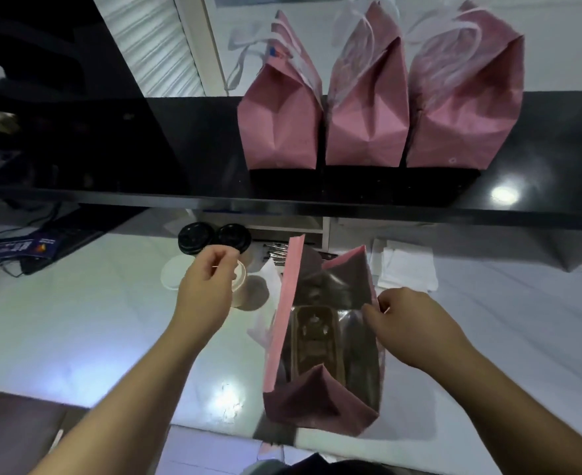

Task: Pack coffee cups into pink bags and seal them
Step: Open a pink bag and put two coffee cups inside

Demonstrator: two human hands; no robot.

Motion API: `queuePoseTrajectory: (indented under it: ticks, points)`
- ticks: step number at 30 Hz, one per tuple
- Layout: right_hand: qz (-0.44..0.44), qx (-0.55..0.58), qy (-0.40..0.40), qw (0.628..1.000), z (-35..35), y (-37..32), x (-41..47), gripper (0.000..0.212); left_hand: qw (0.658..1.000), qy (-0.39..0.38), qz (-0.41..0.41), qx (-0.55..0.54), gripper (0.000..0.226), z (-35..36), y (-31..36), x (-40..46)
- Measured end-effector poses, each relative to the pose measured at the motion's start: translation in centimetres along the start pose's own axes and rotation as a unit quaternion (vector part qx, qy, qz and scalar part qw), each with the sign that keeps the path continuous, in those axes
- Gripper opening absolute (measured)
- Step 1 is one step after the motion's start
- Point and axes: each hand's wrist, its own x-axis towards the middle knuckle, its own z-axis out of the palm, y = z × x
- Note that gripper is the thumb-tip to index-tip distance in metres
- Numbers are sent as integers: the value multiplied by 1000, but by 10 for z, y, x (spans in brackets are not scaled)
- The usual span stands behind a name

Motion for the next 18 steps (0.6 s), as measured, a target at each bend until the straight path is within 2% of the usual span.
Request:
queuePoseTrajectory:
  ticks: [1, 2, 4, 8, 10, 13, 16, 18]
  points:
    - [2, -1, -1, 1000, 1, 0, 1, 46, 998, -13, 6, 59, 12, -3, -10, 14]
    - [5, -1, -2, 1000, 1, -1, 2, 46, 989, -33, 21, 141, 19, -5, -22, 28]
    - [13, -2, 1, 1000, 0, -4, 2, 47, 950, -84, 57, 295, 45, -7, -43, 52]
    - [37, 2, 11, 999, 0, -15, -1, 41, 870, -154, 82, 461, 72, -6, -71, 85]
    - [55, 5, 16, 998, 1, -21, -4, 40, 845, -161, 77, 504, 79, -7, -82, 95]
    - [76, 12, 32, 997, 5, -28, -8, 40, 830, -167, 76, 527, 78, -6, -93, 103]
    - [90, 11, 47, 995, 10, -34, -12, 40, 842, -171, 73, 506, 67, -4, -96, 107]
    - [96, 10, 54, 994, 13, -38, -13, 41, 851, -175, 65, 491, 68, -6, -94, 107]
